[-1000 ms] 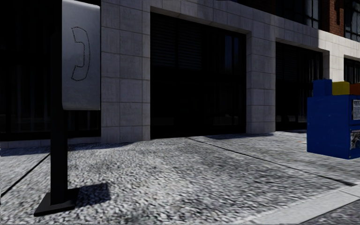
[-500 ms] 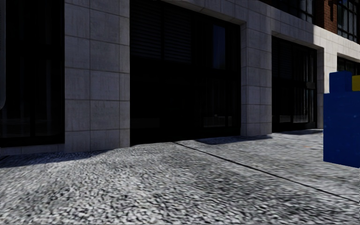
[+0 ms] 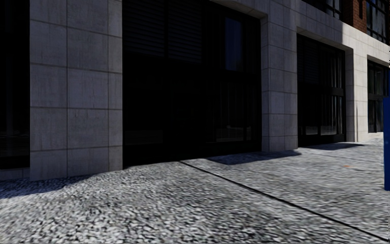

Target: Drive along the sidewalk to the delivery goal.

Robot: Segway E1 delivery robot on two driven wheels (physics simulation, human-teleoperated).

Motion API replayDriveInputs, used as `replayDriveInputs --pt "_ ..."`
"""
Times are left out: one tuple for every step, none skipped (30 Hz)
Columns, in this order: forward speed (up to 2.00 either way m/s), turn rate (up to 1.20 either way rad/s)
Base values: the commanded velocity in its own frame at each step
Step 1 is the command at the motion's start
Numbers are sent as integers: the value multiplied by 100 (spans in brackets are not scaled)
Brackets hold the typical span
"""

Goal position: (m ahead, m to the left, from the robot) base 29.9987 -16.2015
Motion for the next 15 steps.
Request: replayDriveInputs --pt "130 -27" --pt "130 -27" --pt "130 -27" --pt "130 -27" --pt "130 -27" --pt "130 -27" --pt "130 -27" --pt "130 -27" --pt "130 -27" --pt "130 -27" --pt "130 -27" --pt "130 -27" --pt "130 -27" --pt "200 -27" --pt "200 -27"
